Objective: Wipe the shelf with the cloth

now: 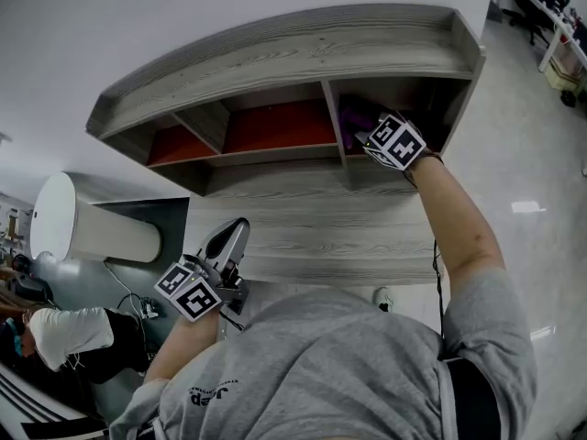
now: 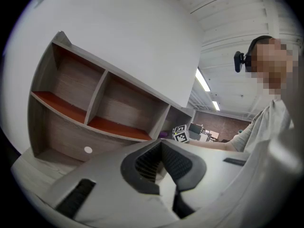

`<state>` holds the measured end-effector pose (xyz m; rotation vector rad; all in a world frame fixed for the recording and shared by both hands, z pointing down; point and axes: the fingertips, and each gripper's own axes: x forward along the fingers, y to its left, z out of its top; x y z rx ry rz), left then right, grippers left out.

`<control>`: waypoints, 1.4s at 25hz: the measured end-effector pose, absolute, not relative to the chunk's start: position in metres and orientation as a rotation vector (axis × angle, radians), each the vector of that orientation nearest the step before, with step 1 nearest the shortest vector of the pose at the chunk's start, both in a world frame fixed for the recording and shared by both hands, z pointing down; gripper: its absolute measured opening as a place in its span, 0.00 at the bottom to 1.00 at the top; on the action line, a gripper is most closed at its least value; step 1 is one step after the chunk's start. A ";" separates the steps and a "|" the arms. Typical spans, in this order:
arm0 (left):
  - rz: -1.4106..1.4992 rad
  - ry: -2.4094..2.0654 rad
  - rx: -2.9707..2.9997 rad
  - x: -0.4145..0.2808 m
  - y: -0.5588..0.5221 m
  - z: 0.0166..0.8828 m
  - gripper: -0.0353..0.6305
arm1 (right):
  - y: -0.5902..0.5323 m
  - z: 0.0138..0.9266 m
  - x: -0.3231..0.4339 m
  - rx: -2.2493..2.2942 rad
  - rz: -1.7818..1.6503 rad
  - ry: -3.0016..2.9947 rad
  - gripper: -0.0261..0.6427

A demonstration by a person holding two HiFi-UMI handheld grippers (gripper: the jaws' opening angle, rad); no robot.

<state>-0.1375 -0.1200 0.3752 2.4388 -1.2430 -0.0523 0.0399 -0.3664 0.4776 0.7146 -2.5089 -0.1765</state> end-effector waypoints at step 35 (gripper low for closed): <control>-0.116 -1.200 2.435 -0.140 -0.116 0.379 0.09 | -0.324 0.391 0.042 0.772 0.054 -2.844 0.14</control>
